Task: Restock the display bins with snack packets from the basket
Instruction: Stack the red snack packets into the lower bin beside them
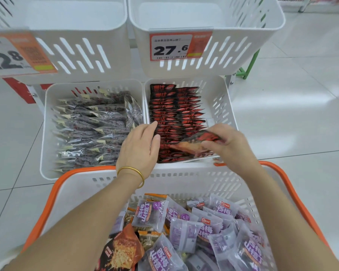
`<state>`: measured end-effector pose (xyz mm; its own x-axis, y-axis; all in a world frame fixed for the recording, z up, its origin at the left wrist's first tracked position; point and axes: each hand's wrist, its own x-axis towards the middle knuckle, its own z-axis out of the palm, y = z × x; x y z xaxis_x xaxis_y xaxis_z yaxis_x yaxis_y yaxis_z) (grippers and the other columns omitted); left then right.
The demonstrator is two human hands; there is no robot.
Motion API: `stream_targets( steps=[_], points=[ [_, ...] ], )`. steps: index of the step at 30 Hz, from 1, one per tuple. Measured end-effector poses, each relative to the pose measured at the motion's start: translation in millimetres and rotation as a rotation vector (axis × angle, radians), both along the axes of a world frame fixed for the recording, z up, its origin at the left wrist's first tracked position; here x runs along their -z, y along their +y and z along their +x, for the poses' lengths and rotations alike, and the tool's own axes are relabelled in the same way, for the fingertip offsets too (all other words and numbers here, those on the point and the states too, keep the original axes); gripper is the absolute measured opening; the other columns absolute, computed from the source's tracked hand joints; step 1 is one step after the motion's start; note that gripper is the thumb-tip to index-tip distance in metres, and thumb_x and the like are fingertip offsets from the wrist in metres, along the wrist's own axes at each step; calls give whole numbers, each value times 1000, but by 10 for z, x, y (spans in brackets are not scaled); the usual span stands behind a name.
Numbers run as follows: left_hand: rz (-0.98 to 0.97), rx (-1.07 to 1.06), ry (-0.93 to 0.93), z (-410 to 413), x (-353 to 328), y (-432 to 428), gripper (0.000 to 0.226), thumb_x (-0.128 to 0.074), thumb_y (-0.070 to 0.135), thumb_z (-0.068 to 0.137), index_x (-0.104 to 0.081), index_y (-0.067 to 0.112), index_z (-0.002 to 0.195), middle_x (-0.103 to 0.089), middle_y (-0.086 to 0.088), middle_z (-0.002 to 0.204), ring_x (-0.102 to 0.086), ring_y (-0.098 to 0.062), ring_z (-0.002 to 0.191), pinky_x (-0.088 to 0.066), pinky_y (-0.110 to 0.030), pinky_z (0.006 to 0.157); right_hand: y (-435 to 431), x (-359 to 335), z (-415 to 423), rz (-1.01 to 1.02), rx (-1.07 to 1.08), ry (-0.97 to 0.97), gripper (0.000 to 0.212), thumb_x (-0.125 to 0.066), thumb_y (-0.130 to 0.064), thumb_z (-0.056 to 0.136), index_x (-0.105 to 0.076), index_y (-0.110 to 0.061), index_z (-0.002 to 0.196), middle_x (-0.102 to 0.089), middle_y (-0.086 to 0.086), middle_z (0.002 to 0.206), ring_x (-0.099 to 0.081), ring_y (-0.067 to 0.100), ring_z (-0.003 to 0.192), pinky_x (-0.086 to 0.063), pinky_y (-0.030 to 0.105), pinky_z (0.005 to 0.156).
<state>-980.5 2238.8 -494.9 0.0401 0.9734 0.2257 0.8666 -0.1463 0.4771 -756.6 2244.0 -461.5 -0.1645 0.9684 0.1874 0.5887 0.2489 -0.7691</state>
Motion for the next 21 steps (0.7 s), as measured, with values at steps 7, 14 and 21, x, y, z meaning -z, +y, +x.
stream_targets(
  steps=[7, 14, 21],
  points=[
    [-96, 4, 47, 12, -38, 2, 49, -30, 33, 100, -33, 16, 145, -41, -2, 141, -34, -20, 128, -28, -33, 106, -17, -108, 337, -52, 163, 160, 27, -68, 1, 80, -66, -26, 82, -63, 1, 84, -58, 18, 80, -44, 26, 75],
    [-169, 8, 144, 39, -61, -3, 52, -28, 36, 100, -26, 16, 148, -36, -3, 145, -32, -22, 131, -29, -36, 106, 219, -3, 228, -43, 25, -252, 12, -67, -9, 82, -73, -13, 91, -60, 3, 85, -54, 22, 86, -46, 38, 78],
    [-217, 6, 184, 47, -64, 13, 56, -28, 40, 99, -22, 16, 149, -34, -4, 146, -29, -22, 133, -28, -36, 108, 349, 239, -13, -31, -115, -678, 25, -56, -28, 91, -61, -29, 116, -54, -2, 118, -42, 24, 113, -36, 38, 94]
  ],
)
